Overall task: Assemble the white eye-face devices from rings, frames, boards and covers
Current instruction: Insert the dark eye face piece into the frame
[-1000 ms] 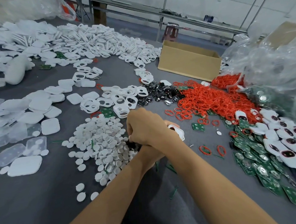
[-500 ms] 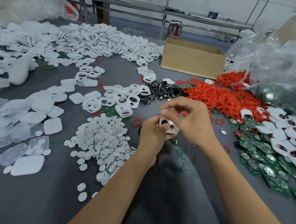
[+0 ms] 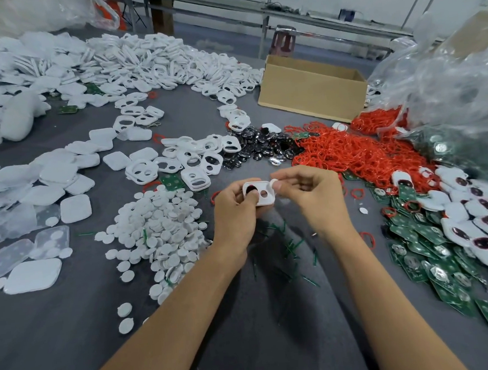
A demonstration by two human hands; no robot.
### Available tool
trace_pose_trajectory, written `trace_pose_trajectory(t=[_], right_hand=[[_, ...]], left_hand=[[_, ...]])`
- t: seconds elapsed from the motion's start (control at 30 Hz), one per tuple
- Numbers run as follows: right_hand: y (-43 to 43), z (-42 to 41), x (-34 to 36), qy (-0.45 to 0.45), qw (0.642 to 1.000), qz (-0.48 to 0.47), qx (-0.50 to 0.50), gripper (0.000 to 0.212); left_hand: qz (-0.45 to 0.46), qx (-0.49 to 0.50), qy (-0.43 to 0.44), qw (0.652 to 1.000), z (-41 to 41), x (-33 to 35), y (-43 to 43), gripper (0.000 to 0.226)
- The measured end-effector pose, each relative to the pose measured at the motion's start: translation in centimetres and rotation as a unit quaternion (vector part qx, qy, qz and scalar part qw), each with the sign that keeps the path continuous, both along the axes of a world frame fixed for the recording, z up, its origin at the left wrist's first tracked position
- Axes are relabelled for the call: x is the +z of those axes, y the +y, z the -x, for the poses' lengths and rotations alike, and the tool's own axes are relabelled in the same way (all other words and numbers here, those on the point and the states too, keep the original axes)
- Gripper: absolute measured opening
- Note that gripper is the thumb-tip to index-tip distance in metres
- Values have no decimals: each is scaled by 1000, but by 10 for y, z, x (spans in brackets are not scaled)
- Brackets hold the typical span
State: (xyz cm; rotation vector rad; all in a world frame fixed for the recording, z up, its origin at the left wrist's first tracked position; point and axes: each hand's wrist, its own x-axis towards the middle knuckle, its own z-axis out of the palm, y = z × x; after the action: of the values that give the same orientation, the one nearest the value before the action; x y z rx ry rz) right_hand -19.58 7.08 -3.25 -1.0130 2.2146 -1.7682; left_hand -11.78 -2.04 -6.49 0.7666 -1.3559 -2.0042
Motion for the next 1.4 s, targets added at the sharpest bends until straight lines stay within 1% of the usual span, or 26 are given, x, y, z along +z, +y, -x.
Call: trace_pose_trajectory(t=[0.1, 0.17, 0.23, 0.37, 0.47, 0.53, 0.63, 0.7, 0.8, 0.97, 1.03, 1.2, 1.33, 1.4], right_hand=[[-1, -1, -1, -51, 999, 4, -8, 21], [-2, -2, -3, -62, 998, 4, -17, 22], [-4, -4, -4, -47, 999, -7, -27, 21], [-6, -7, -7, 23, 997, -42, -67, 20], [-8, -8, -9, 40, 995, -47, -79, 21], [-9, -8, -9, 24, 995, -41, -84, 20], [-9, -8, -8, -58, 995, -16, -75, 15], [-8, -7, -8, -83, 994, -14, -70, 13], [-8, -8, -8, -78, 994, -23, -78, 13], [-12, -11, -10, -36, 994, -36, -98, 15], [-13, -11, -12, -31, 994, -36, -98, 16], [-14, -12, -15, -56, 992, -19, -110, 26], [-14, -10, -16, -79, 990, -17, -117, 17], [-14, -10, -16, -90, 989, -18, -120, 17]], left_hand=[[6, 2, 3, 1000, 0, -1, 0, 22], [15, 3, 2, 1000, 1, -3, -1, 22], [26, 6, 1, 1000, 1, -4, -1, 23], [58, 3, 7, 998, 0, -5, 0, 26], [60, -2, 17, 998, -2, -4, 1, 29], [60, -2, 17, 998, -2, -3, 2, 27], [65, -5, 18, 998, -1, -2, 2, 24], [68, -7, 18, 997, -1, -2, 3, 25], [67, -8, 14, 998, -1, -3, 3, 28], [71, -4, 8, 997, 0, -5, 1, 30], [64, -6, 8, 998, 0, -6, 2, 31], [55, -9, 6, 998, 1, -5, 3, 29], [65, -12, -2, 998, 2, -5, 2, 26], [76, -12, -8, 997, 2, -5, 3, 25]])
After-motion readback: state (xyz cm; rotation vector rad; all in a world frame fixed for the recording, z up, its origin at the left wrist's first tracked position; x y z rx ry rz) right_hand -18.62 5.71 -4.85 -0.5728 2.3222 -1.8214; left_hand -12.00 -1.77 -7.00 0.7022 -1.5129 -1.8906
